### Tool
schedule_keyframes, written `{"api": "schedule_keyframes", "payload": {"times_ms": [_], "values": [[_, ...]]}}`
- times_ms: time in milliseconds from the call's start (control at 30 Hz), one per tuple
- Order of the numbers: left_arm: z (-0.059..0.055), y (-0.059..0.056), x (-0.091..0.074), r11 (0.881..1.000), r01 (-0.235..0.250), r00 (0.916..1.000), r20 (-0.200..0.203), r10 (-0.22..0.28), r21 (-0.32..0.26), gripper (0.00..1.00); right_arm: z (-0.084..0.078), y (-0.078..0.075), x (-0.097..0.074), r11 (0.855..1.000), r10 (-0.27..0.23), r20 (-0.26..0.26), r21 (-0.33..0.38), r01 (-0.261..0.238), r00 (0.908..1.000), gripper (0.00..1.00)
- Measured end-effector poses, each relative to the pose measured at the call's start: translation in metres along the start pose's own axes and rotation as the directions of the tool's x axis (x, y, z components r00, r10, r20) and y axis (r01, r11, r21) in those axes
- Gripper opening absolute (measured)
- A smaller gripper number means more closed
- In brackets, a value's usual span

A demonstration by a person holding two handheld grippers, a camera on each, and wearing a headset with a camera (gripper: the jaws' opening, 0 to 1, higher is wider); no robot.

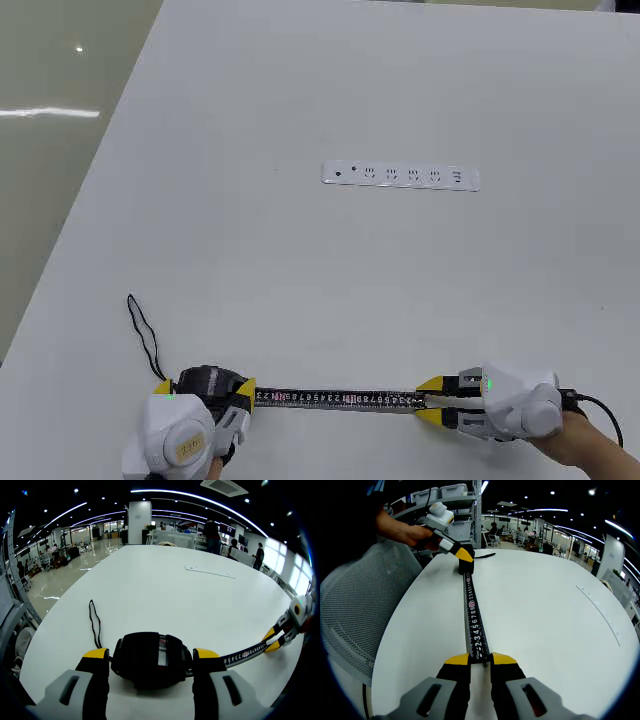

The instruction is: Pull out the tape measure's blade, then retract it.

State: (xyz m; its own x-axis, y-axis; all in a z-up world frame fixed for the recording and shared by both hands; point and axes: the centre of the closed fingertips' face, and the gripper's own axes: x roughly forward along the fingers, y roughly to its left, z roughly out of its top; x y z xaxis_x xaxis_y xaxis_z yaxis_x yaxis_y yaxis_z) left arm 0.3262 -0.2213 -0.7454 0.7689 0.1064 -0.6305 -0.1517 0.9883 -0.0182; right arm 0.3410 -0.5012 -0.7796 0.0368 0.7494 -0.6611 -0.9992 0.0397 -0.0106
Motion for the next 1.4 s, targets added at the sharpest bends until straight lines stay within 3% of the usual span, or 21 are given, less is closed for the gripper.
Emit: {"api": "schedule_keyframes", "payload": {"times_ms": [600,1233,1400], "values": [[-0.0048,0.0012,0.0030,1.000,-0.019,0.9998,-0.011,0.019,0.006,0.64,0.0009,0.0006,-0.0002,1.000,-0.001,-0.005,-0.007,0.001,1.0000,0.13],[-0.0053,0.0016,0.0037,0.999,-0.043,0.9985,0.035,0.043,0.015,0.64,0.0041,0.0007,-0.0018,1.000,-0.013,-0.014,-0.015,0.013,0.9998,0.13],[-0.0054,0.0010,0.0034,0.998,-0.041,0.9987,0.034,0.039,0.055,0.63,0.0073,0.0035,0.0008,1.000,-0.004,-0.006,-0.015,0.004,1.0000,0.13]]}}
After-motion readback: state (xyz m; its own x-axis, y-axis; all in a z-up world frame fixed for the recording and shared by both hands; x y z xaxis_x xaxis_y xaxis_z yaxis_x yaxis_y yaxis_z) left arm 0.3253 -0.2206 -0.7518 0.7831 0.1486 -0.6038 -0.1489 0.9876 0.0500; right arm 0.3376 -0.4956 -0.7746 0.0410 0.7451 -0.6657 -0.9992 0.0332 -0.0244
